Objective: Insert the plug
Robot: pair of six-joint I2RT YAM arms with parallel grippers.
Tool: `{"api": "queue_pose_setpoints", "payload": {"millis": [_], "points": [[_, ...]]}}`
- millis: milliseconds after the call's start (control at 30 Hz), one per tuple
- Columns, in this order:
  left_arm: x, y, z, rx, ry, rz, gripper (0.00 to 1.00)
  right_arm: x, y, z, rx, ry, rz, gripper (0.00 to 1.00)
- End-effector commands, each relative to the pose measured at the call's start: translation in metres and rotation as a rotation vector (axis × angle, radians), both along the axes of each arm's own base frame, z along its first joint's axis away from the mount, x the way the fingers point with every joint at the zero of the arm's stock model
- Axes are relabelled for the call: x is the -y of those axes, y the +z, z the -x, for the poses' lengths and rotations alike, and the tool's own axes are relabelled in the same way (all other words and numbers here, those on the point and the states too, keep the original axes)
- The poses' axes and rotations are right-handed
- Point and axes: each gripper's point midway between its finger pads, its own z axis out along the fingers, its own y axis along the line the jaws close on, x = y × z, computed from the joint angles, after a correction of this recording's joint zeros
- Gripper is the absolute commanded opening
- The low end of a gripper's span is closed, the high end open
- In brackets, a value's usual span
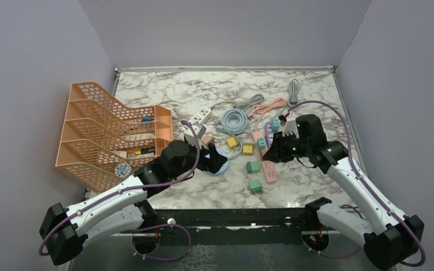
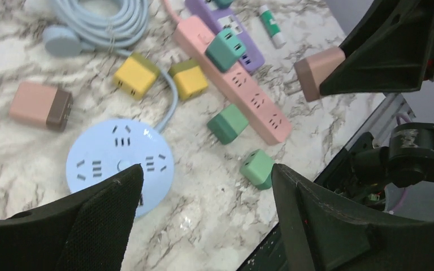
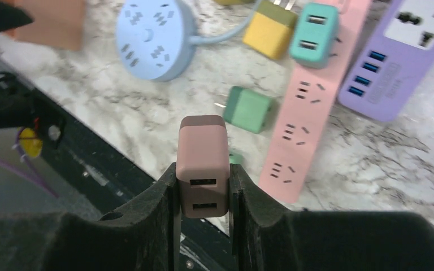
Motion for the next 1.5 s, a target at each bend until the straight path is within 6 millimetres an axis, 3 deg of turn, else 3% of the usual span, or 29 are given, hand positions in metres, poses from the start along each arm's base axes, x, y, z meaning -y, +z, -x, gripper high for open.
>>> {"api": "queue_pose_setpoints", "payload": {"millis": [0, 67, 333, 467, 700, 1000, 1467], "points": [[-0.02, -0.019, 0.001, -0.051, 0.106, 0.02, 0.89, 0.026, -0.016, -0.029, -0.025, -0.214, 0.142, 0.01], [-0.022, -0.023, 0.004, -0.057, 0.104, 0.026, 0.95, 0.033, -0.025, -0.035, -0.044, -0.257, 0.185, 0.01], [-0.034, -0.037, 0.014, -0.071, 0.092, -0.023, 0.94, 0.053, -0.049, -0.05, -0.088, -0.352, 0.322, 0.01], [-0.044, -0.046, 0.018, -0.092, 0.111, -0.057, 0.94, 0.049, -0.048, -0.054, -0.116, -0.336, 0.341, 0.01], [-0.048, -0.043, 0.018, -0.09, 0.138, -0.028, 0.94, 0.041, -0.045, -0.051, -0.169, -0.268, 0.35, 0.01], [-0.047, -0.04, 0.018, -0.087, 0.136, -0.019, 0.94, 0.032, -0.057, -0.047, -0.247, -0.191, 0.377, 0.01], [-0.043, -0.042, 0.016, -0.086, 0.128, -0.019, 0.94, 0.025, -0.067, -0.06, -0.256, -0.159, 0.427, 0.01]]}}
